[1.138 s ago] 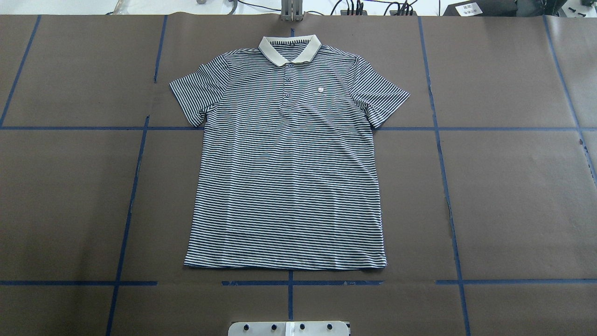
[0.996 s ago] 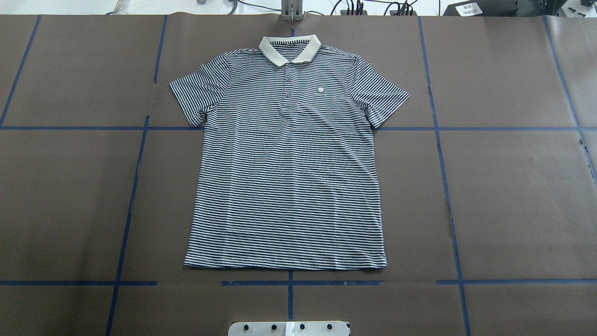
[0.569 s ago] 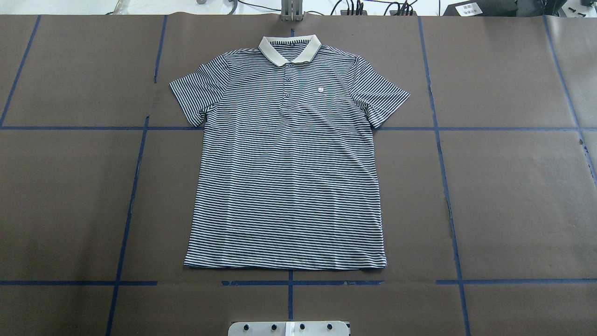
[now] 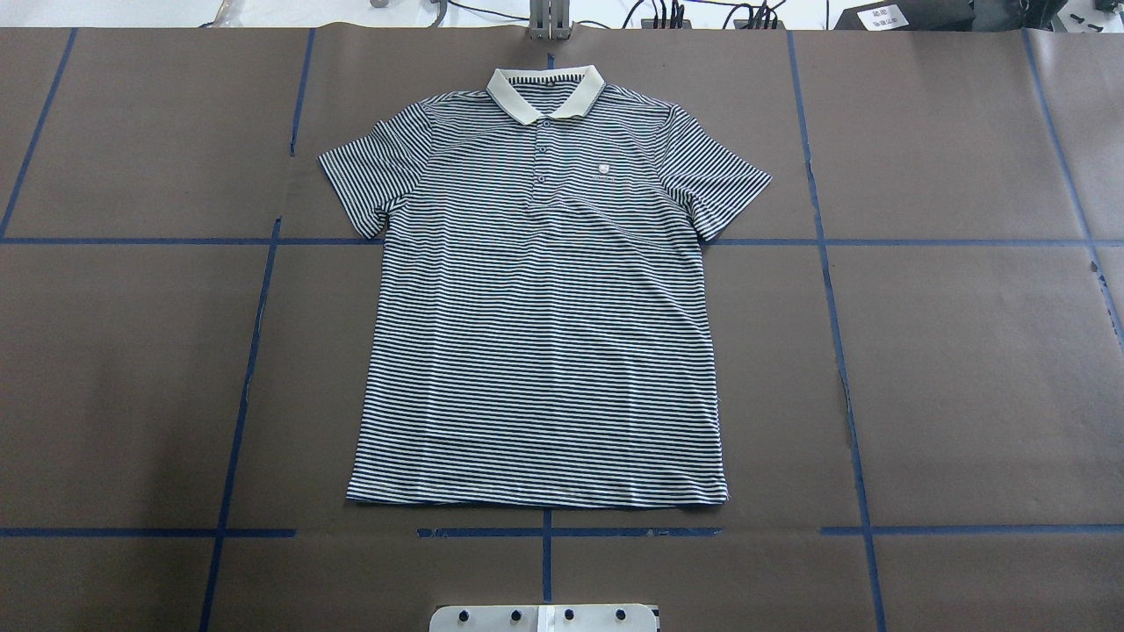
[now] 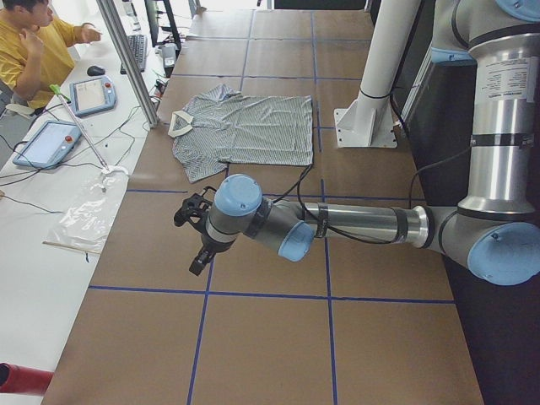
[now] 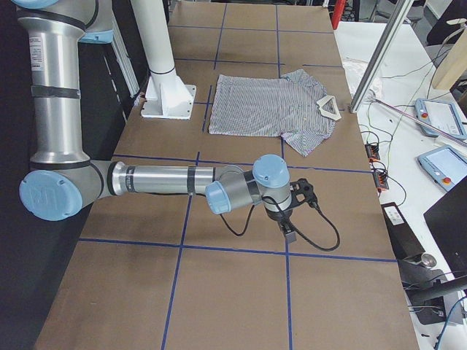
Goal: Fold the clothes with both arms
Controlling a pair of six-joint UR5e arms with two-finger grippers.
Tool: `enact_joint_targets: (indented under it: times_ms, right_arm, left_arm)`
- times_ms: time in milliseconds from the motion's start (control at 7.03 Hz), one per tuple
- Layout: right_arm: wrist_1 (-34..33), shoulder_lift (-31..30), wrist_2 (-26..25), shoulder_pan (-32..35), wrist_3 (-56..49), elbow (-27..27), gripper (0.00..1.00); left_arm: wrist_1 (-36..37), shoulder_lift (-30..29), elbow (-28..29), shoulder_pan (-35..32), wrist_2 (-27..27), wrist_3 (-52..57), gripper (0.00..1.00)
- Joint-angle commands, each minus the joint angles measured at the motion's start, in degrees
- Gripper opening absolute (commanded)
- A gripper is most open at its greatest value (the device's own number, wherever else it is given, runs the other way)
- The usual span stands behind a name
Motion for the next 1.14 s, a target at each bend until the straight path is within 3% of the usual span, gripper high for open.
enact_joint_targets:
  times_ms: [0,142,427,569,996]
  right_arm:
    - [9.7,3.2,0.6,0.1,3.2,-5.8,1.0]
    - [9.5,8.5,0.3,-0.3,6.5,-5.8,1.0]
    - [10.0,16.1,-1.1,-10.1,33.2,-5.4,1.0]
    - [10.2,19.1,-5.8,-15.5,42.8,-4.9,1.0]
    - [14.6,24.5,-29.8,-36.0,64.2,-5.7,0.91]
  left_arm:
    - [-13.9,-2.6,5.4,0.0,-0.3,-4.0,1.0]
    - [-14.3,-2.7,5.4,0.1,-0.3,-4.8,1.0]
    - [-14.5,-2.6,5.1,0.1,-0.4,-4.8,1.0]
    - [-15.4,-2.4,5.2,0.1,-0.4,-4.8,1.0]
    - [-16.4,-2.1,5.5,0.2,-2.2,-4.7,1.0]
